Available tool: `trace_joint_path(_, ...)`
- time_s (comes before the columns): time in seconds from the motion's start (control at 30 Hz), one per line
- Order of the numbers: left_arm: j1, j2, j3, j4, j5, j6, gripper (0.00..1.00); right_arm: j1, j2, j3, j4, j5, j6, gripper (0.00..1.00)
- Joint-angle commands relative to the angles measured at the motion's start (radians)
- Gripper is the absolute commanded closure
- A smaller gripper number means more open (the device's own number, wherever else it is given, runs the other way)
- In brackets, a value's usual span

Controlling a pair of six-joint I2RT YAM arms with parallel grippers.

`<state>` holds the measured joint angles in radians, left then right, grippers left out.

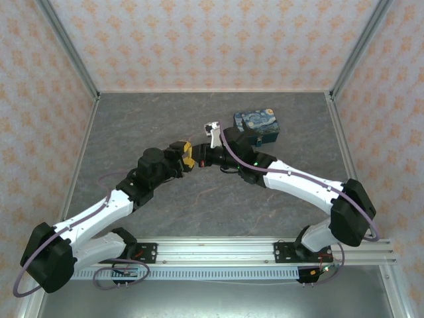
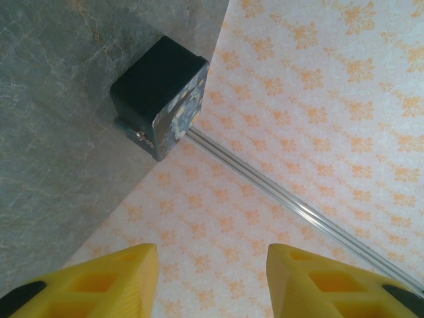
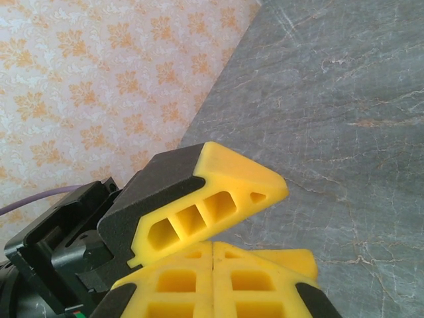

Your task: Unlock the padlock with the key

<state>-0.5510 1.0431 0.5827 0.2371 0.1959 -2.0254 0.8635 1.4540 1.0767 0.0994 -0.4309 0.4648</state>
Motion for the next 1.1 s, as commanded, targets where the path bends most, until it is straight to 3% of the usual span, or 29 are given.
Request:
trace_joint_path(0.0, -0.006, -0.016, 0.015, 0.025, -0.039, -0.159, 0.56, 0.006, -0.015, -0.01, 0.03, -0.006, 0.011, 1.0)
trace_joint_path(1.07, -0.01, -0.037, 0.0, -0.027, -0.053, -0.144, 0.77, 0.006, -0.072, -0.056, 0.014, 0.036, 0.012, 1.0)
